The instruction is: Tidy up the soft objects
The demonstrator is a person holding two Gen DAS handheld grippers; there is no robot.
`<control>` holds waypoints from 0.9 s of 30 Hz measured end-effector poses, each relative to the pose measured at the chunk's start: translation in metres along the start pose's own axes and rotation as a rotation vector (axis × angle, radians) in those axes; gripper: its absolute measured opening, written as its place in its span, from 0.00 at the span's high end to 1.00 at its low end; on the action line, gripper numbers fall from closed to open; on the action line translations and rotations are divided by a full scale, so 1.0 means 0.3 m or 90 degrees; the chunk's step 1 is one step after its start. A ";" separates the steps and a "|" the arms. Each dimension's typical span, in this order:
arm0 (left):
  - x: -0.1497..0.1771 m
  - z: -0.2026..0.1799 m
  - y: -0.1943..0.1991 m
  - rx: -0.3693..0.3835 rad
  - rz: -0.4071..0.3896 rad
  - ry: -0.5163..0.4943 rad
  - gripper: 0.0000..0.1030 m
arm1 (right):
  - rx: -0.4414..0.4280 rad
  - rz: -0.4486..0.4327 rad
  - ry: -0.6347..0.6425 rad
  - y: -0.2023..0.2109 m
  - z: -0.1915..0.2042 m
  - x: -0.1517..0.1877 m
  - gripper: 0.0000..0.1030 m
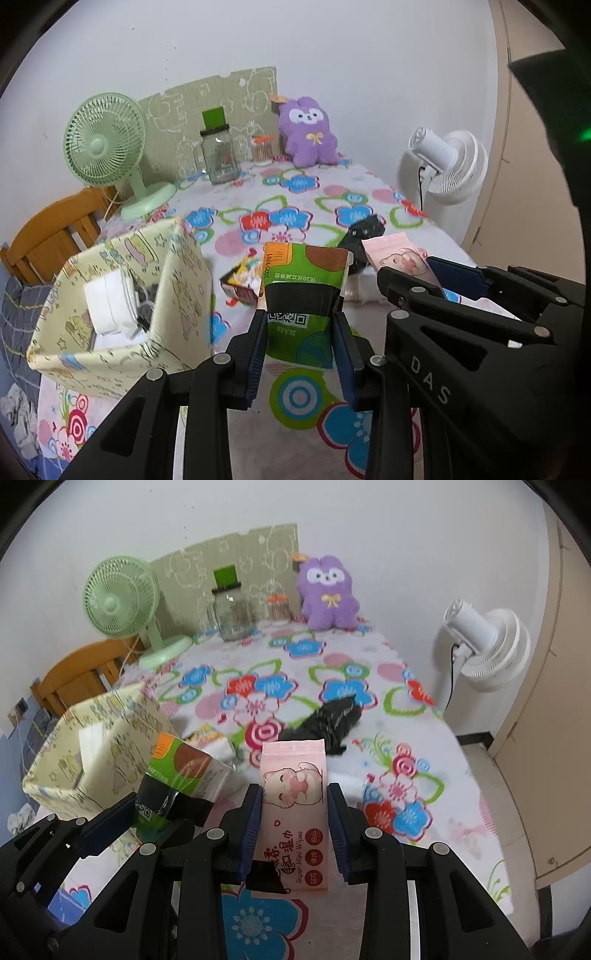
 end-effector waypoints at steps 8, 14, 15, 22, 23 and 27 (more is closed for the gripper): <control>-0.070 0.030 0.044 -0.001 -0.032 0.013 0.67 | -0.003 -0.045 0.016 0.066 0.033 -0.078 0.64; -0.111 0.067 0.071 -0.002 -0.046 0.016 0.67 | -0.013 -0.071 0.036 0.108 0.088 -0.125 0.63; -0.115 0.074 0.074 -0.002 -0.048 0.017 0.67 | -0.014 -0.076 0.040 0.114 0.100 -0.134 0.64; -0.152 0.147 0.102 -0.018 -0.074 0.021 0.67 | -0.023 -0.102 0.063 0.141 0.170 -0.187 0.63; -0.155 0.164 0.104 -0.021 -0.077 0.024 0.67 | -0.025 -0.104 0.066 0.143 0.181 -0.193 0.63; -0.163 0.221 0.104 -0.040 -0.083 0.032 0.67 | -0.039 -0.112 0.077 0.138 0.234 -0.213 0.63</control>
Point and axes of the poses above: each gripper's, at about its wrist camera, not at the fingertips, and y roughly against the way its jaws point, z to its left, x to its underside, the point moved 2 cm from there along -y, roughly the way its jaws point, and after that the axes turned 14 degrees about -z, right-handed, at the moved point
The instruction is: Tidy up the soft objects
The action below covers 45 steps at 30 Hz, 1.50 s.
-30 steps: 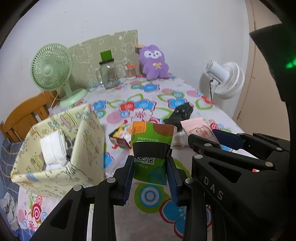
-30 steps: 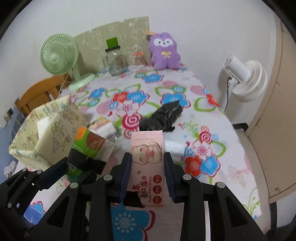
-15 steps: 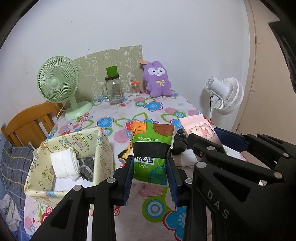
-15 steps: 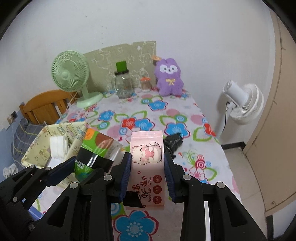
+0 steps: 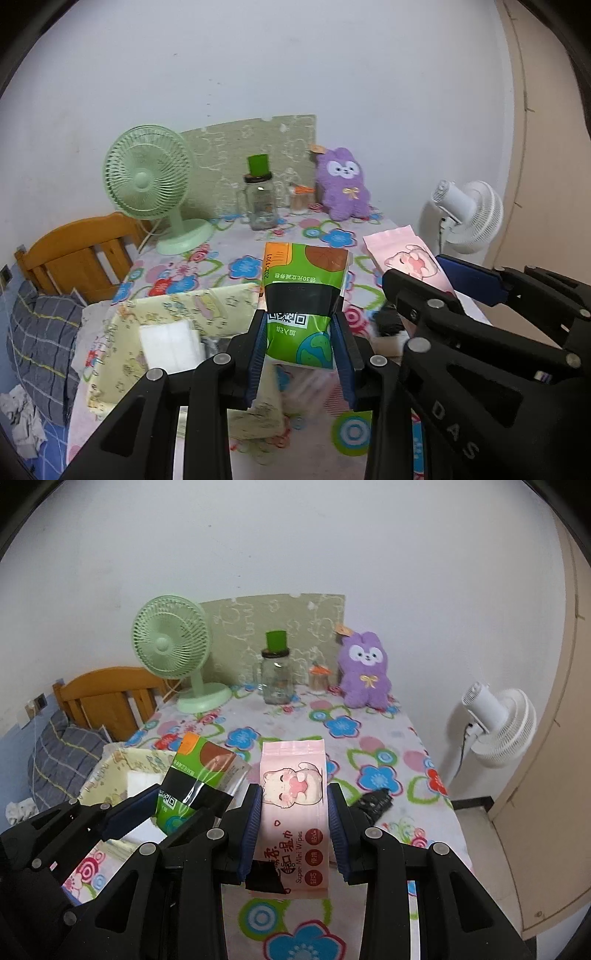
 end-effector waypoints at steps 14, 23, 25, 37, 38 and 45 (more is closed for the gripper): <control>-0.008 0.196 -0.026 -0.062 -0.007 0.000 0.66 | -0.078 0.001 0.012 -0.091 0.192 -0.048 0.63; 0.041 0.289 -0.079 -0.080 0.014 0.002 0.66 | -0.104 0.014 0.002 -0.167 0.273 -0.040 0.63; 0.059 0.307 -0.094 -0.082 0.024 0.003 0.66 | -0.109 0.019 -0.004 -0.183 0.285 -0.031 0.63; 0.148 0.413 -0.144 -0.105 0.069 0.030 0.61 | -0.138 0.058 -0.004 -0.276 0.376 0.032 0.63; 0.153 0.419 -0.145 -0.105 0.073 0.032 0.61 | -0.140 0.062 -0.004 -0.282 0.384 0.037 0.63; 0.174 0.446 -0.141 -0.115 0.082 0.035 0.50 | -0.157 0.076 0.003 -0.304 0.433 0.062 0.63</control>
Point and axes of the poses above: each gripper's, at about its wrist camera, not at the fingertips, and y roughly against the way its jaws point, z to its left, x to its underside, the point moved 2 cm from there along -y, roughly the way its jaws point, and after that the axes turned 14 degrees about -z, right-handed, at the moved point
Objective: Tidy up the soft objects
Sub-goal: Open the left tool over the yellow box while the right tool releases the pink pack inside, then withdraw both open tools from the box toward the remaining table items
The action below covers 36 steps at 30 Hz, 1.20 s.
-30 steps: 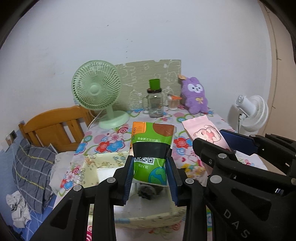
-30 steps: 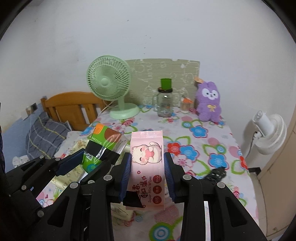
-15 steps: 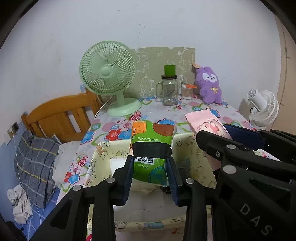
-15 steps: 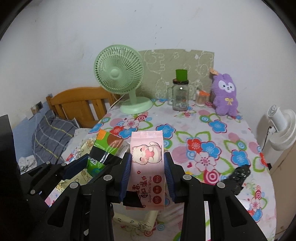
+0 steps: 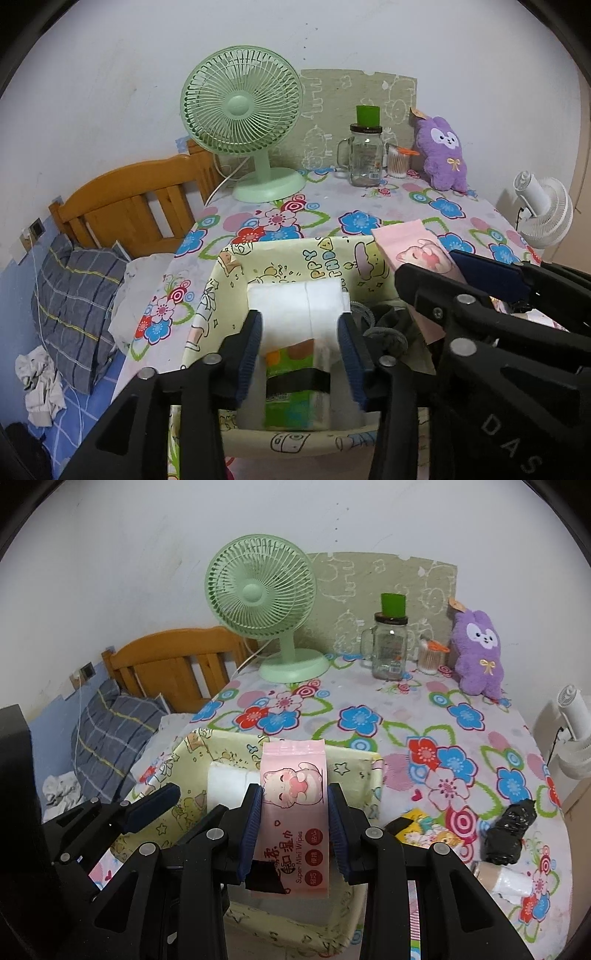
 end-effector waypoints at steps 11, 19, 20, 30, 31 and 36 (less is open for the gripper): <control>0.000 -0.011 0.017 0.006 -0.006 -0.007 0.27 | -0.014 0.019 -0.004 -0.026 0.005 0.021 0.58; -0.019 -0.042 0.048 0.015 -0.018 -0.004 0.21 | 0.013 -0.010 0.019 0.021 -0.017 0.011 0.19; -0.022 -0.047 0.053 0.017 -0.020 -0.003 0.21 | 0.016 -0.012 0.020 0.028 -0.021 0.009 0.19; -0.063 -0.131 0.111 0.034 -0.039 -0.010 0.17 | 0.028 -0.031 0.004 0.117 -0.091 -0.015 0.18; -0.066 -0.139 0.117 0.034 -0.042 -0.010 0.14 | 0.029 -0.033 0.004 0.126 -0.097 -0.016 0.18; -0.080 -0.188 0.149 0.038 -0.053 -0.012 0.12 | 0.043 -0.045 0.003 0.176 -0.136 -0.024 0.13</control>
Point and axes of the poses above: each gripper's, at about its wrist camera, not at the fingertips, and y roughly against the way its jaws point, z to its left, x to its underside, the point moved 2 cm from there along -y, roughly the way its jaws point, and after that the axes turned 14 degrees about -z, right-handed, at the moved point
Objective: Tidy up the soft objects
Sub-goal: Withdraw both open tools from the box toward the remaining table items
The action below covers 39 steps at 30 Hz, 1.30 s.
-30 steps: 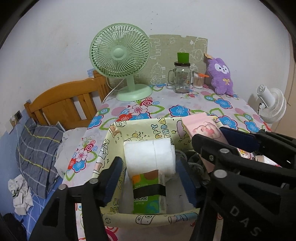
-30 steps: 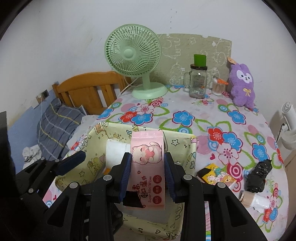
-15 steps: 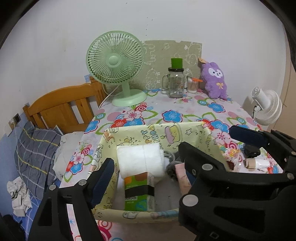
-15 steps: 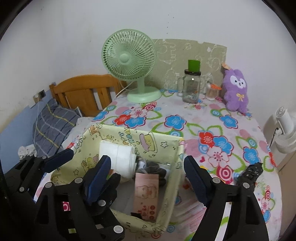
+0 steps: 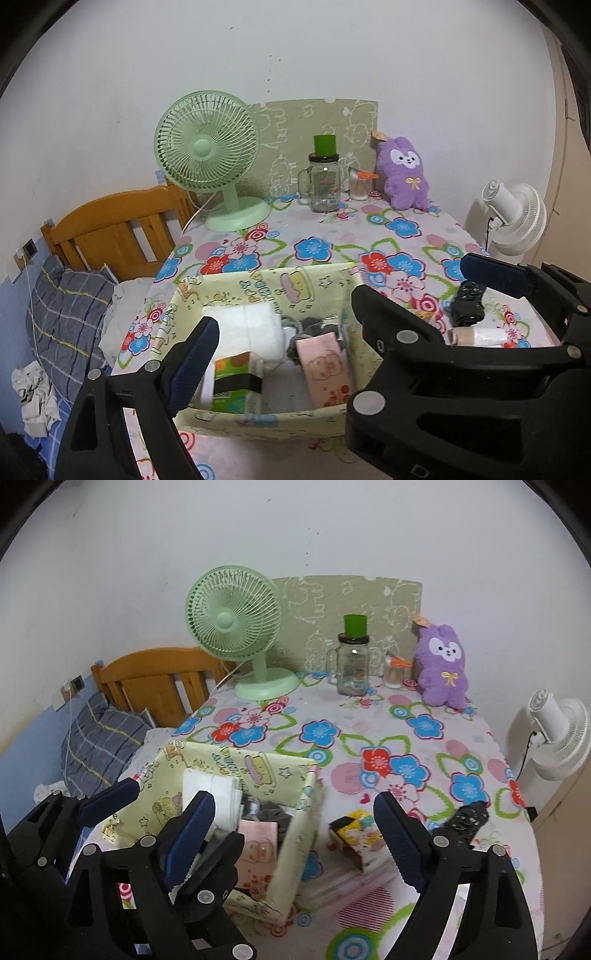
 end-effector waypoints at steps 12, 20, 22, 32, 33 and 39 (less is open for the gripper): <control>-0.021 -0.116 0.052 0.018 -0.012 0.006 0.07 | 0.025 -0.019 0.002 0.100 -0.102 -0.016 0.07; -0.021 -0.195 0.063 0.040 -0.012 0.001 0.07 | 0.046 -0.033 0.005 0.158 -0.171 -0.007 0.06; -0.021 -0.219 0.061 0.046 -0.012 -0.001 0.07 | 0.052 -0.034 0.002 0.167 -0.191 -0.003 0.06; -0.005 -0.321 0.047 0.076 -0.008 -0.013 0.07 | 0.077 -0.033 -0.004 0.198 -0.291 0.030 0.06; -0.003 -0.330 0.043 0.077 -0.007 -0.014 0.07 | 0.079 -0.032 -0.006 0.199 -0.300 0.035 0.06; 0.013 -0.375 0.018 0.073 -0.001 -0.007 0.07 | 0.099 -0.023 -0.016 0.199 -0.364 0.063 0.06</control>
Point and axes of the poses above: each gripper's, at about its wrist camera, not at the fingertips, and y roughly against the way its jaws point, z to its left, x to its underside, the point moved 2 cm from there along -y, roughly the way its jaws point, and after that the axes turned 14 degrees about -z, right-handed, at the moved point
